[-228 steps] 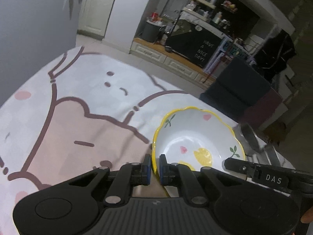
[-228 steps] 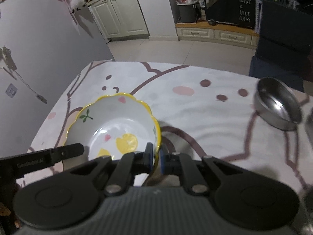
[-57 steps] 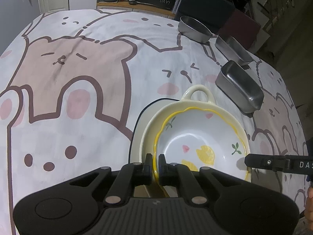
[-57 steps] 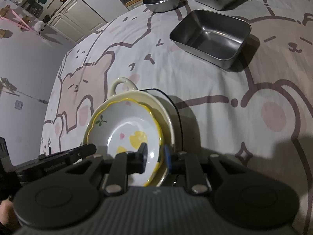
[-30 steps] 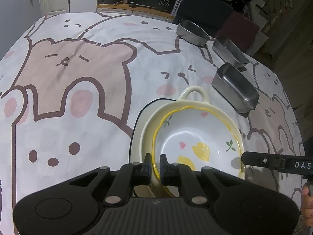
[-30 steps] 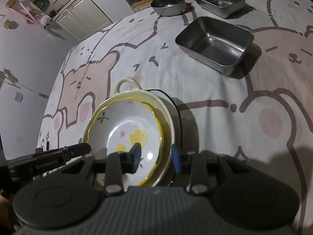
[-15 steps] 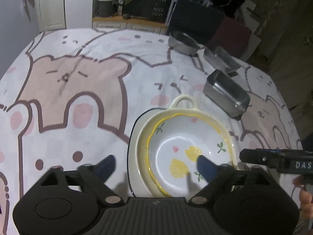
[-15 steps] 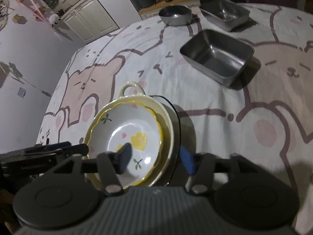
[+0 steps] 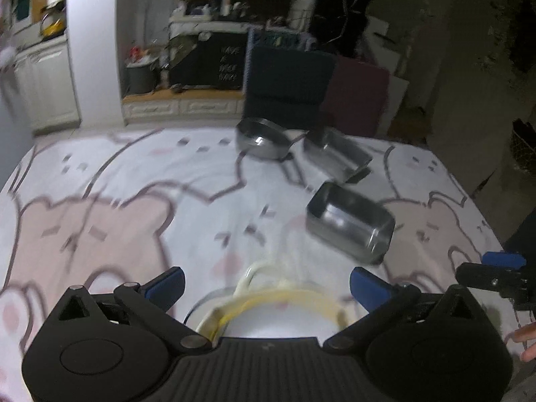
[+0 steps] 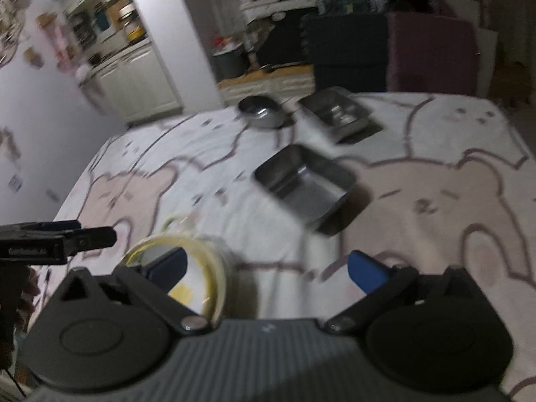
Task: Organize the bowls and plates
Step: 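Close the right gripper on the rectangular steel tray rim while the left gripper closes too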
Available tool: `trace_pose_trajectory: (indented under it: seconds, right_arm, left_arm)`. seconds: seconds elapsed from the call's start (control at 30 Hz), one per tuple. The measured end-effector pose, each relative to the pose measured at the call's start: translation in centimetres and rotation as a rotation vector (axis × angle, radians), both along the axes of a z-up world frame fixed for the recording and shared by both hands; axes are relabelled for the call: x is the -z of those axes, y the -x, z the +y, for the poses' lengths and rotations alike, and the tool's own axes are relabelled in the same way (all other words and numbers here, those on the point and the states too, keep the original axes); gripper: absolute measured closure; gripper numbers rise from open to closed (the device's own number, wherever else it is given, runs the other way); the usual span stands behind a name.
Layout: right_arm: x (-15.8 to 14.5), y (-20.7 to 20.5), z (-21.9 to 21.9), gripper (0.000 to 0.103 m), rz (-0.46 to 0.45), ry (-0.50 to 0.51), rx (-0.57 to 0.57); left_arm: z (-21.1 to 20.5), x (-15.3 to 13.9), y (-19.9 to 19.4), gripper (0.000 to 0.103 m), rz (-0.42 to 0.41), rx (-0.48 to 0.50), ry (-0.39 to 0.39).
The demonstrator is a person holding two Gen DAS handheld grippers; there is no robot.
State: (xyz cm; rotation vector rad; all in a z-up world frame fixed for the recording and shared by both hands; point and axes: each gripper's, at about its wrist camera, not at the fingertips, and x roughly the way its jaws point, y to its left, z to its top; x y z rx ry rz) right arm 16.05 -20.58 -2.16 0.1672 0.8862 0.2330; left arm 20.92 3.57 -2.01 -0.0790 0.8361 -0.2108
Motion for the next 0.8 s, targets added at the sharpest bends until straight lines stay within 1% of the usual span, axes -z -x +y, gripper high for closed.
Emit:
trace_pose_trajectory:
  seconds: [0.1, 0.17, 0.23, 0.3, 0.37, 0.43, 0.47, 0.53, 0.6, 0.63, 0.7, 0.8]
  right_arm:
    - [-0.3, -1.4, -2.2, 0.0, -0.005, 0.005, 0.055]
    - [-0.2, -2.6, -3.6, 0.0, 0.007, -0.005, 0.096]
    - [0.3, -4.0, -4.8, 0.0, 0.035, -0.033, 0.128]
    - [1.0, -5.4, -6.0, 0.001, 0.08, -0.085, 0.168]
    - [1.7, -6.7, -6.9, 0.005, 0.113, -0.128, 0.217]
    - [2.5, -7.8, -7.4, 0.016, 0.13, -0.167, 0.243]
    - [2.8, -8.3, -7.5, 0.019, 0.136, -0.18, 0.251]
    - [3.7, -9.4, -7.7, 0.032, 0.164, -0.214, 0.271]
    - [4.8, -9.9, -7.5, 0.039, 0.203, -0.254, 0.302]
    - [5.4, -10.4, -7.6, 0.042, 0.22, -0.269, 0.313]
    - [6.7, -11.5, -7.6, 0.046, 0.246, -0.28, 0.327]
    - [8.0, -12.6, -7.4, 0.051, 0.264, -0.284, 0.343]
  left_arm:
    - [-1.5, 0.1, -2.7, 0.0, -0.012, 0.016, 0.0]
    - [-2.6, 0.3, -4.6, 0.0, -0.015, 0.028, 0.007]
    - [-3.8, 0.4, -6.6, 0.0, -0.025, 0.035, 0.01]
    - [-5.0, 0.6, -8.7, 0.0, -0.034, 0.054, 0.01]
    - [-6.4, 0.9, -10.7, 0.0, -0.034, 0.086, 0.002]
    - [-7.7, 1.5, -12.4, 0.0, -0.029, 0.127, 0.004]
    - [-8.3, 1.8, -13.2, 0.001, -0.028, 0.147, 0.008]
    - [-9.6, 2.7, -14.7, 0.006, -0.015, 0.171, 0.013]
    - [-10.5, 3.8, -15.9, 0.016, 0.014, 0.189, 0.031]
    - [-11.0, 4.6, -16.5, 0.018, 0.031, 0.194, 0.033]
    - [-11.9, 6.1, -17.5, 0.028, 0.06, 0.202, 0.013]
    - [-12.7, 8.1, -18.7, 0.038, 0.104, 0.211, -0.03]
